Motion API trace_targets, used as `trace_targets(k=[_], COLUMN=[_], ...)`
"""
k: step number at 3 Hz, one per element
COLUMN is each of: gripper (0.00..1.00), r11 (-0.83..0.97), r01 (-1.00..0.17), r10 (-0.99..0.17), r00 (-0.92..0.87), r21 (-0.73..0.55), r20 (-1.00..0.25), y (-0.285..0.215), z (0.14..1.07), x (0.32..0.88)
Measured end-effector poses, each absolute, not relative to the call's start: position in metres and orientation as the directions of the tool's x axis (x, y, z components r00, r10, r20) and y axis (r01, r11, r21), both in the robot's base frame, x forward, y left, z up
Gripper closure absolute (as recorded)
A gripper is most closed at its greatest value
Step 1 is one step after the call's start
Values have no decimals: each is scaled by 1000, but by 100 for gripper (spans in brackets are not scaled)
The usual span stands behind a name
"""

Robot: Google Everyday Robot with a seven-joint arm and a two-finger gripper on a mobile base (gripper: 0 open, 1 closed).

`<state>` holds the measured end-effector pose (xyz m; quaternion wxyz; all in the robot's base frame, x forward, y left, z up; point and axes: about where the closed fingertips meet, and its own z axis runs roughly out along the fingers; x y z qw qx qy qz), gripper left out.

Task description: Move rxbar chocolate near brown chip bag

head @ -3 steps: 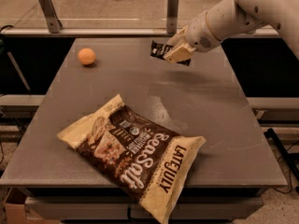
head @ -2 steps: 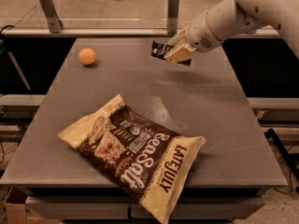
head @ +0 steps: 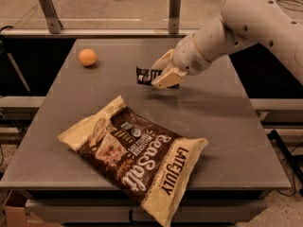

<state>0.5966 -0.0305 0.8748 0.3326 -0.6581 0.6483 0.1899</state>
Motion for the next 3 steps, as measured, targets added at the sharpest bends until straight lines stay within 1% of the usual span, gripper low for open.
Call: trace_targets(k=[1, 2, 3], gripper=[100, 83, 60], r11=[-70, -166, -214], r01=[-983, -977, -969], r10=[-737, -749, -762], r00=[167, 215, 243], r21=[-172, -136, -121], r20=[-654, -627, -600], y=[-11, -2, -4], z=[862, 849, 843], x=[561, 535, 526])
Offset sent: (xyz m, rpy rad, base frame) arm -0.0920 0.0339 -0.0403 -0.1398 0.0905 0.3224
